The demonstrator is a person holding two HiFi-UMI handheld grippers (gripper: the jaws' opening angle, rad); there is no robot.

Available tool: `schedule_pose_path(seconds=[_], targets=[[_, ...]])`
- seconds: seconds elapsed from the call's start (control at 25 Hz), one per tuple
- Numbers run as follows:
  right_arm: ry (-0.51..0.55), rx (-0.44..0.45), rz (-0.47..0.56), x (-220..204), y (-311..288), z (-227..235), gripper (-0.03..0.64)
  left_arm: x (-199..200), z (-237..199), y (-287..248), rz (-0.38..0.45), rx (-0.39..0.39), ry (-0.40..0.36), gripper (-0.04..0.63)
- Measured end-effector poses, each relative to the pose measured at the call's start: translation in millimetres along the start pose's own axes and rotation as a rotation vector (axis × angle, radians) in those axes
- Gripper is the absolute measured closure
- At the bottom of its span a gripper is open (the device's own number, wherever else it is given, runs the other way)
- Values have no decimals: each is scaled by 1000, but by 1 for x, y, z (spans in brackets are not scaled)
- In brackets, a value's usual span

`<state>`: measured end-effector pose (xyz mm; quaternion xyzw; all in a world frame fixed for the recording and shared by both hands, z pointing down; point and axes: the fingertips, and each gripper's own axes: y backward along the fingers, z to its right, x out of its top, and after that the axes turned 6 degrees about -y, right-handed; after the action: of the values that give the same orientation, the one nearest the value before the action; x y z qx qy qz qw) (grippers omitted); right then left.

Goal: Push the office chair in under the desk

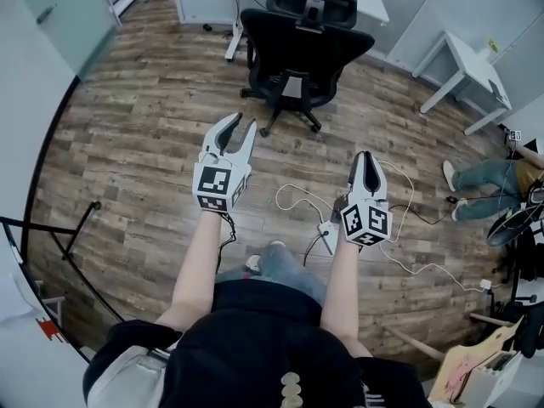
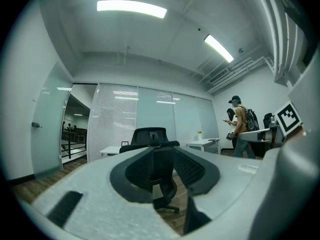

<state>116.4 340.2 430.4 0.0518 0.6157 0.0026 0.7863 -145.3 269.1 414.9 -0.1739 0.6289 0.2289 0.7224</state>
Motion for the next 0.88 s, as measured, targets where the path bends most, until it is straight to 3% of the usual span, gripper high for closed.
schedule_pose_path(seconds=[0.2, 0.52, 0.88], targets=[[-11, 11, 3, 2, -15, 1, 549, -1, -6, -11, 6, -4, 9, 436], [-11, 36, 11, 1, -50, 7, 518, -2, -25, -40, 21, 17, 11, 407], [-44, 53, 21, -12, -135, 40, 500, -19, -50, -119, 21, 32, 6, 387]])
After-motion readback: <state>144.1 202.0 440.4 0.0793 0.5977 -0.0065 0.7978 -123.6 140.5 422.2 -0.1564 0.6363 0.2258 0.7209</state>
